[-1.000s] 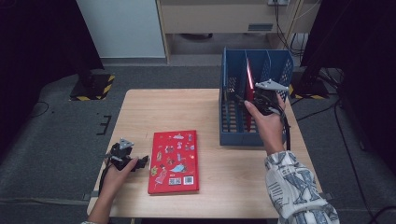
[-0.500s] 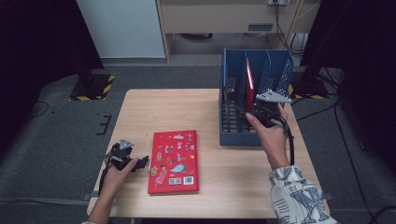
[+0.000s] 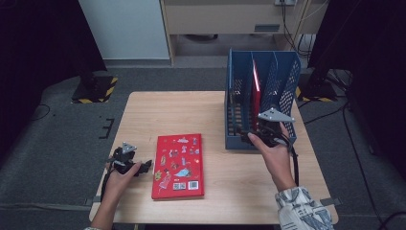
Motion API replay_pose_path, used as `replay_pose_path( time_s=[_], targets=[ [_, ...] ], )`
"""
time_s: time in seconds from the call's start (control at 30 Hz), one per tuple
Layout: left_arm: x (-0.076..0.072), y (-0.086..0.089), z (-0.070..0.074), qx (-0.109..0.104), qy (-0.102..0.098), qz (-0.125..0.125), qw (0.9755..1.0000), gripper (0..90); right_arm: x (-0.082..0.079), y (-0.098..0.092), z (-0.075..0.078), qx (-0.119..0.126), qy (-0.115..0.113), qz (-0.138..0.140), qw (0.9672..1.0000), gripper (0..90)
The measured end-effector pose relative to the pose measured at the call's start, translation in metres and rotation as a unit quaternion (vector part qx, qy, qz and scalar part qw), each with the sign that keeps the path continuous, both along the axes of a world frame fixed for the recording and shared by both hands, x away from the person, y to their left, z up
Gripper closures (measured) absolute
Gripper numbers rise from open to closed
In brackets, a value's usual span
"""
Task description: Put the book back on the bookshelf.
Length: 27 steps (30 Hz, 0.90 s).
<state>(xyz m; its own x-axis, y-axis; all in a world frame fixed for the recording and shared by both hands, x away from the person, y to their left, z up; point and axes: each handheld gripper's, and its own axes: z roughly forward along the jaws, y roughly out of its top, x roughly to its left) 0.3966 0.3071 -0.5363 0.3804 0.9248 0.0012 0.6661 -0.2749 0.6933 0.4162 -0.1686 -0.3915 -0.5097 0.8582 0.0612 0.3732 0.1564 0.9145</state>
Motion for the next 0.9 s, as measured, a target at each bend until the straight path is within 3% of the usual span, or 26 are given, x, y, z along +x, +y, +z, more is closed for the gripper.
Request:
replay_pose_path(
  time_s=[0.4,0.53,0.67,0.9],
  targets=[
    [-0.002,0.003,0.001,0.000,0.003,-0.004,1.0000,0.7,-0.026,0.009,-0.029,0.016,0.011,0.052,0.9984,12.9],
    [-0.002,0.006,0.004,0.000,-0.002,0.006,1.0000,7.2,-0.034,0.015,-0.037,0.025,0.018,0.078,0.9965,12.5],
    [-0.004,0.010,0.006,-0.016,-0.006,0.015,0.9997,8.6,-0.041,0.024,-0.048,0.019,0.029,0.106,0.9938,12.0],
    [-0.013,0.005,0.012,-0.045,-0.019,0.016,0.9987,8.9,-0.044,0.041,-0.064,0.003,0.052,0.122,0.9912,11.8]
  ],
)
